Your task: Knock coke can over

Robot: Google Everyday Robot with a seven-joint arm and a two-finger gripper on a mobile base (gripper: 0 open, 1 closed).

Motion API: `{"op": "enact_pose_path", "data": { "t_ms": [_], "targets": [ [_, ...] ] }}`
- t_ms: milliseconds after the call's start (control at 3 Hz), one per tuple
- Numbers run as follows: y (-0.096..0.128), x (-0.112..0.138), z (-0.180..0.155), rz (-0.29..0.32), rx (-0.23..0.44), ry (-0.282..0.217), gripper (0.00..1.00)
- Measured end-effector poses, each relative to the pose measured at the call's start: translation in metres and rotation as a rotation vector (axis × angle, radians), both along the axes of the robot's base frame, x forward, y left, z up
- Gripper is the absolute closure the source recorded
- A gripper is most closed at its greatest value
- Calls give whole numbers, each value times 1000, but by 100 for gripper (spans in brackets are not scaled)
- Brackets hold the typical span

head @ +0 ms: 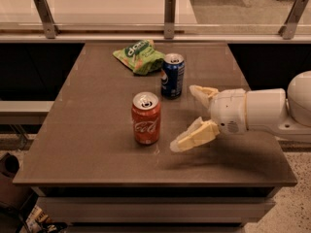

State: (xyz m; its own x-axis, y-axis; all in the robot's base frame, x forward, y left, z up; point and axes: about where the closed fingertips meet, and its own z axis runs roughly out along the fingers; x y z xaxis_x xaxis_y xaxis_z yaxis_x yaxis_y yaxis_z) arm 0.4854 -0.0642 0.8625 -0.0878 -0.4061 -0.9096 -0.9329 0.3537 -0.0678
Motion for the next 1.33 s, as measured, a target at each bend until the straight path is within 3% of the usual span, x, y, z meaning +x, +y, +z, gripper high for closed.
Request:
{"op": "enact_pose_path", "data": {
  "t_ms": [333, 667, 1333],
  "targets": [
    [5, 6, -2, 10, 131, -21, 0],
    [7, 9, -2, 12, 215, -34, 0],
    [1, 5, 14, 2, 251, -76, 0]
  ]
}}
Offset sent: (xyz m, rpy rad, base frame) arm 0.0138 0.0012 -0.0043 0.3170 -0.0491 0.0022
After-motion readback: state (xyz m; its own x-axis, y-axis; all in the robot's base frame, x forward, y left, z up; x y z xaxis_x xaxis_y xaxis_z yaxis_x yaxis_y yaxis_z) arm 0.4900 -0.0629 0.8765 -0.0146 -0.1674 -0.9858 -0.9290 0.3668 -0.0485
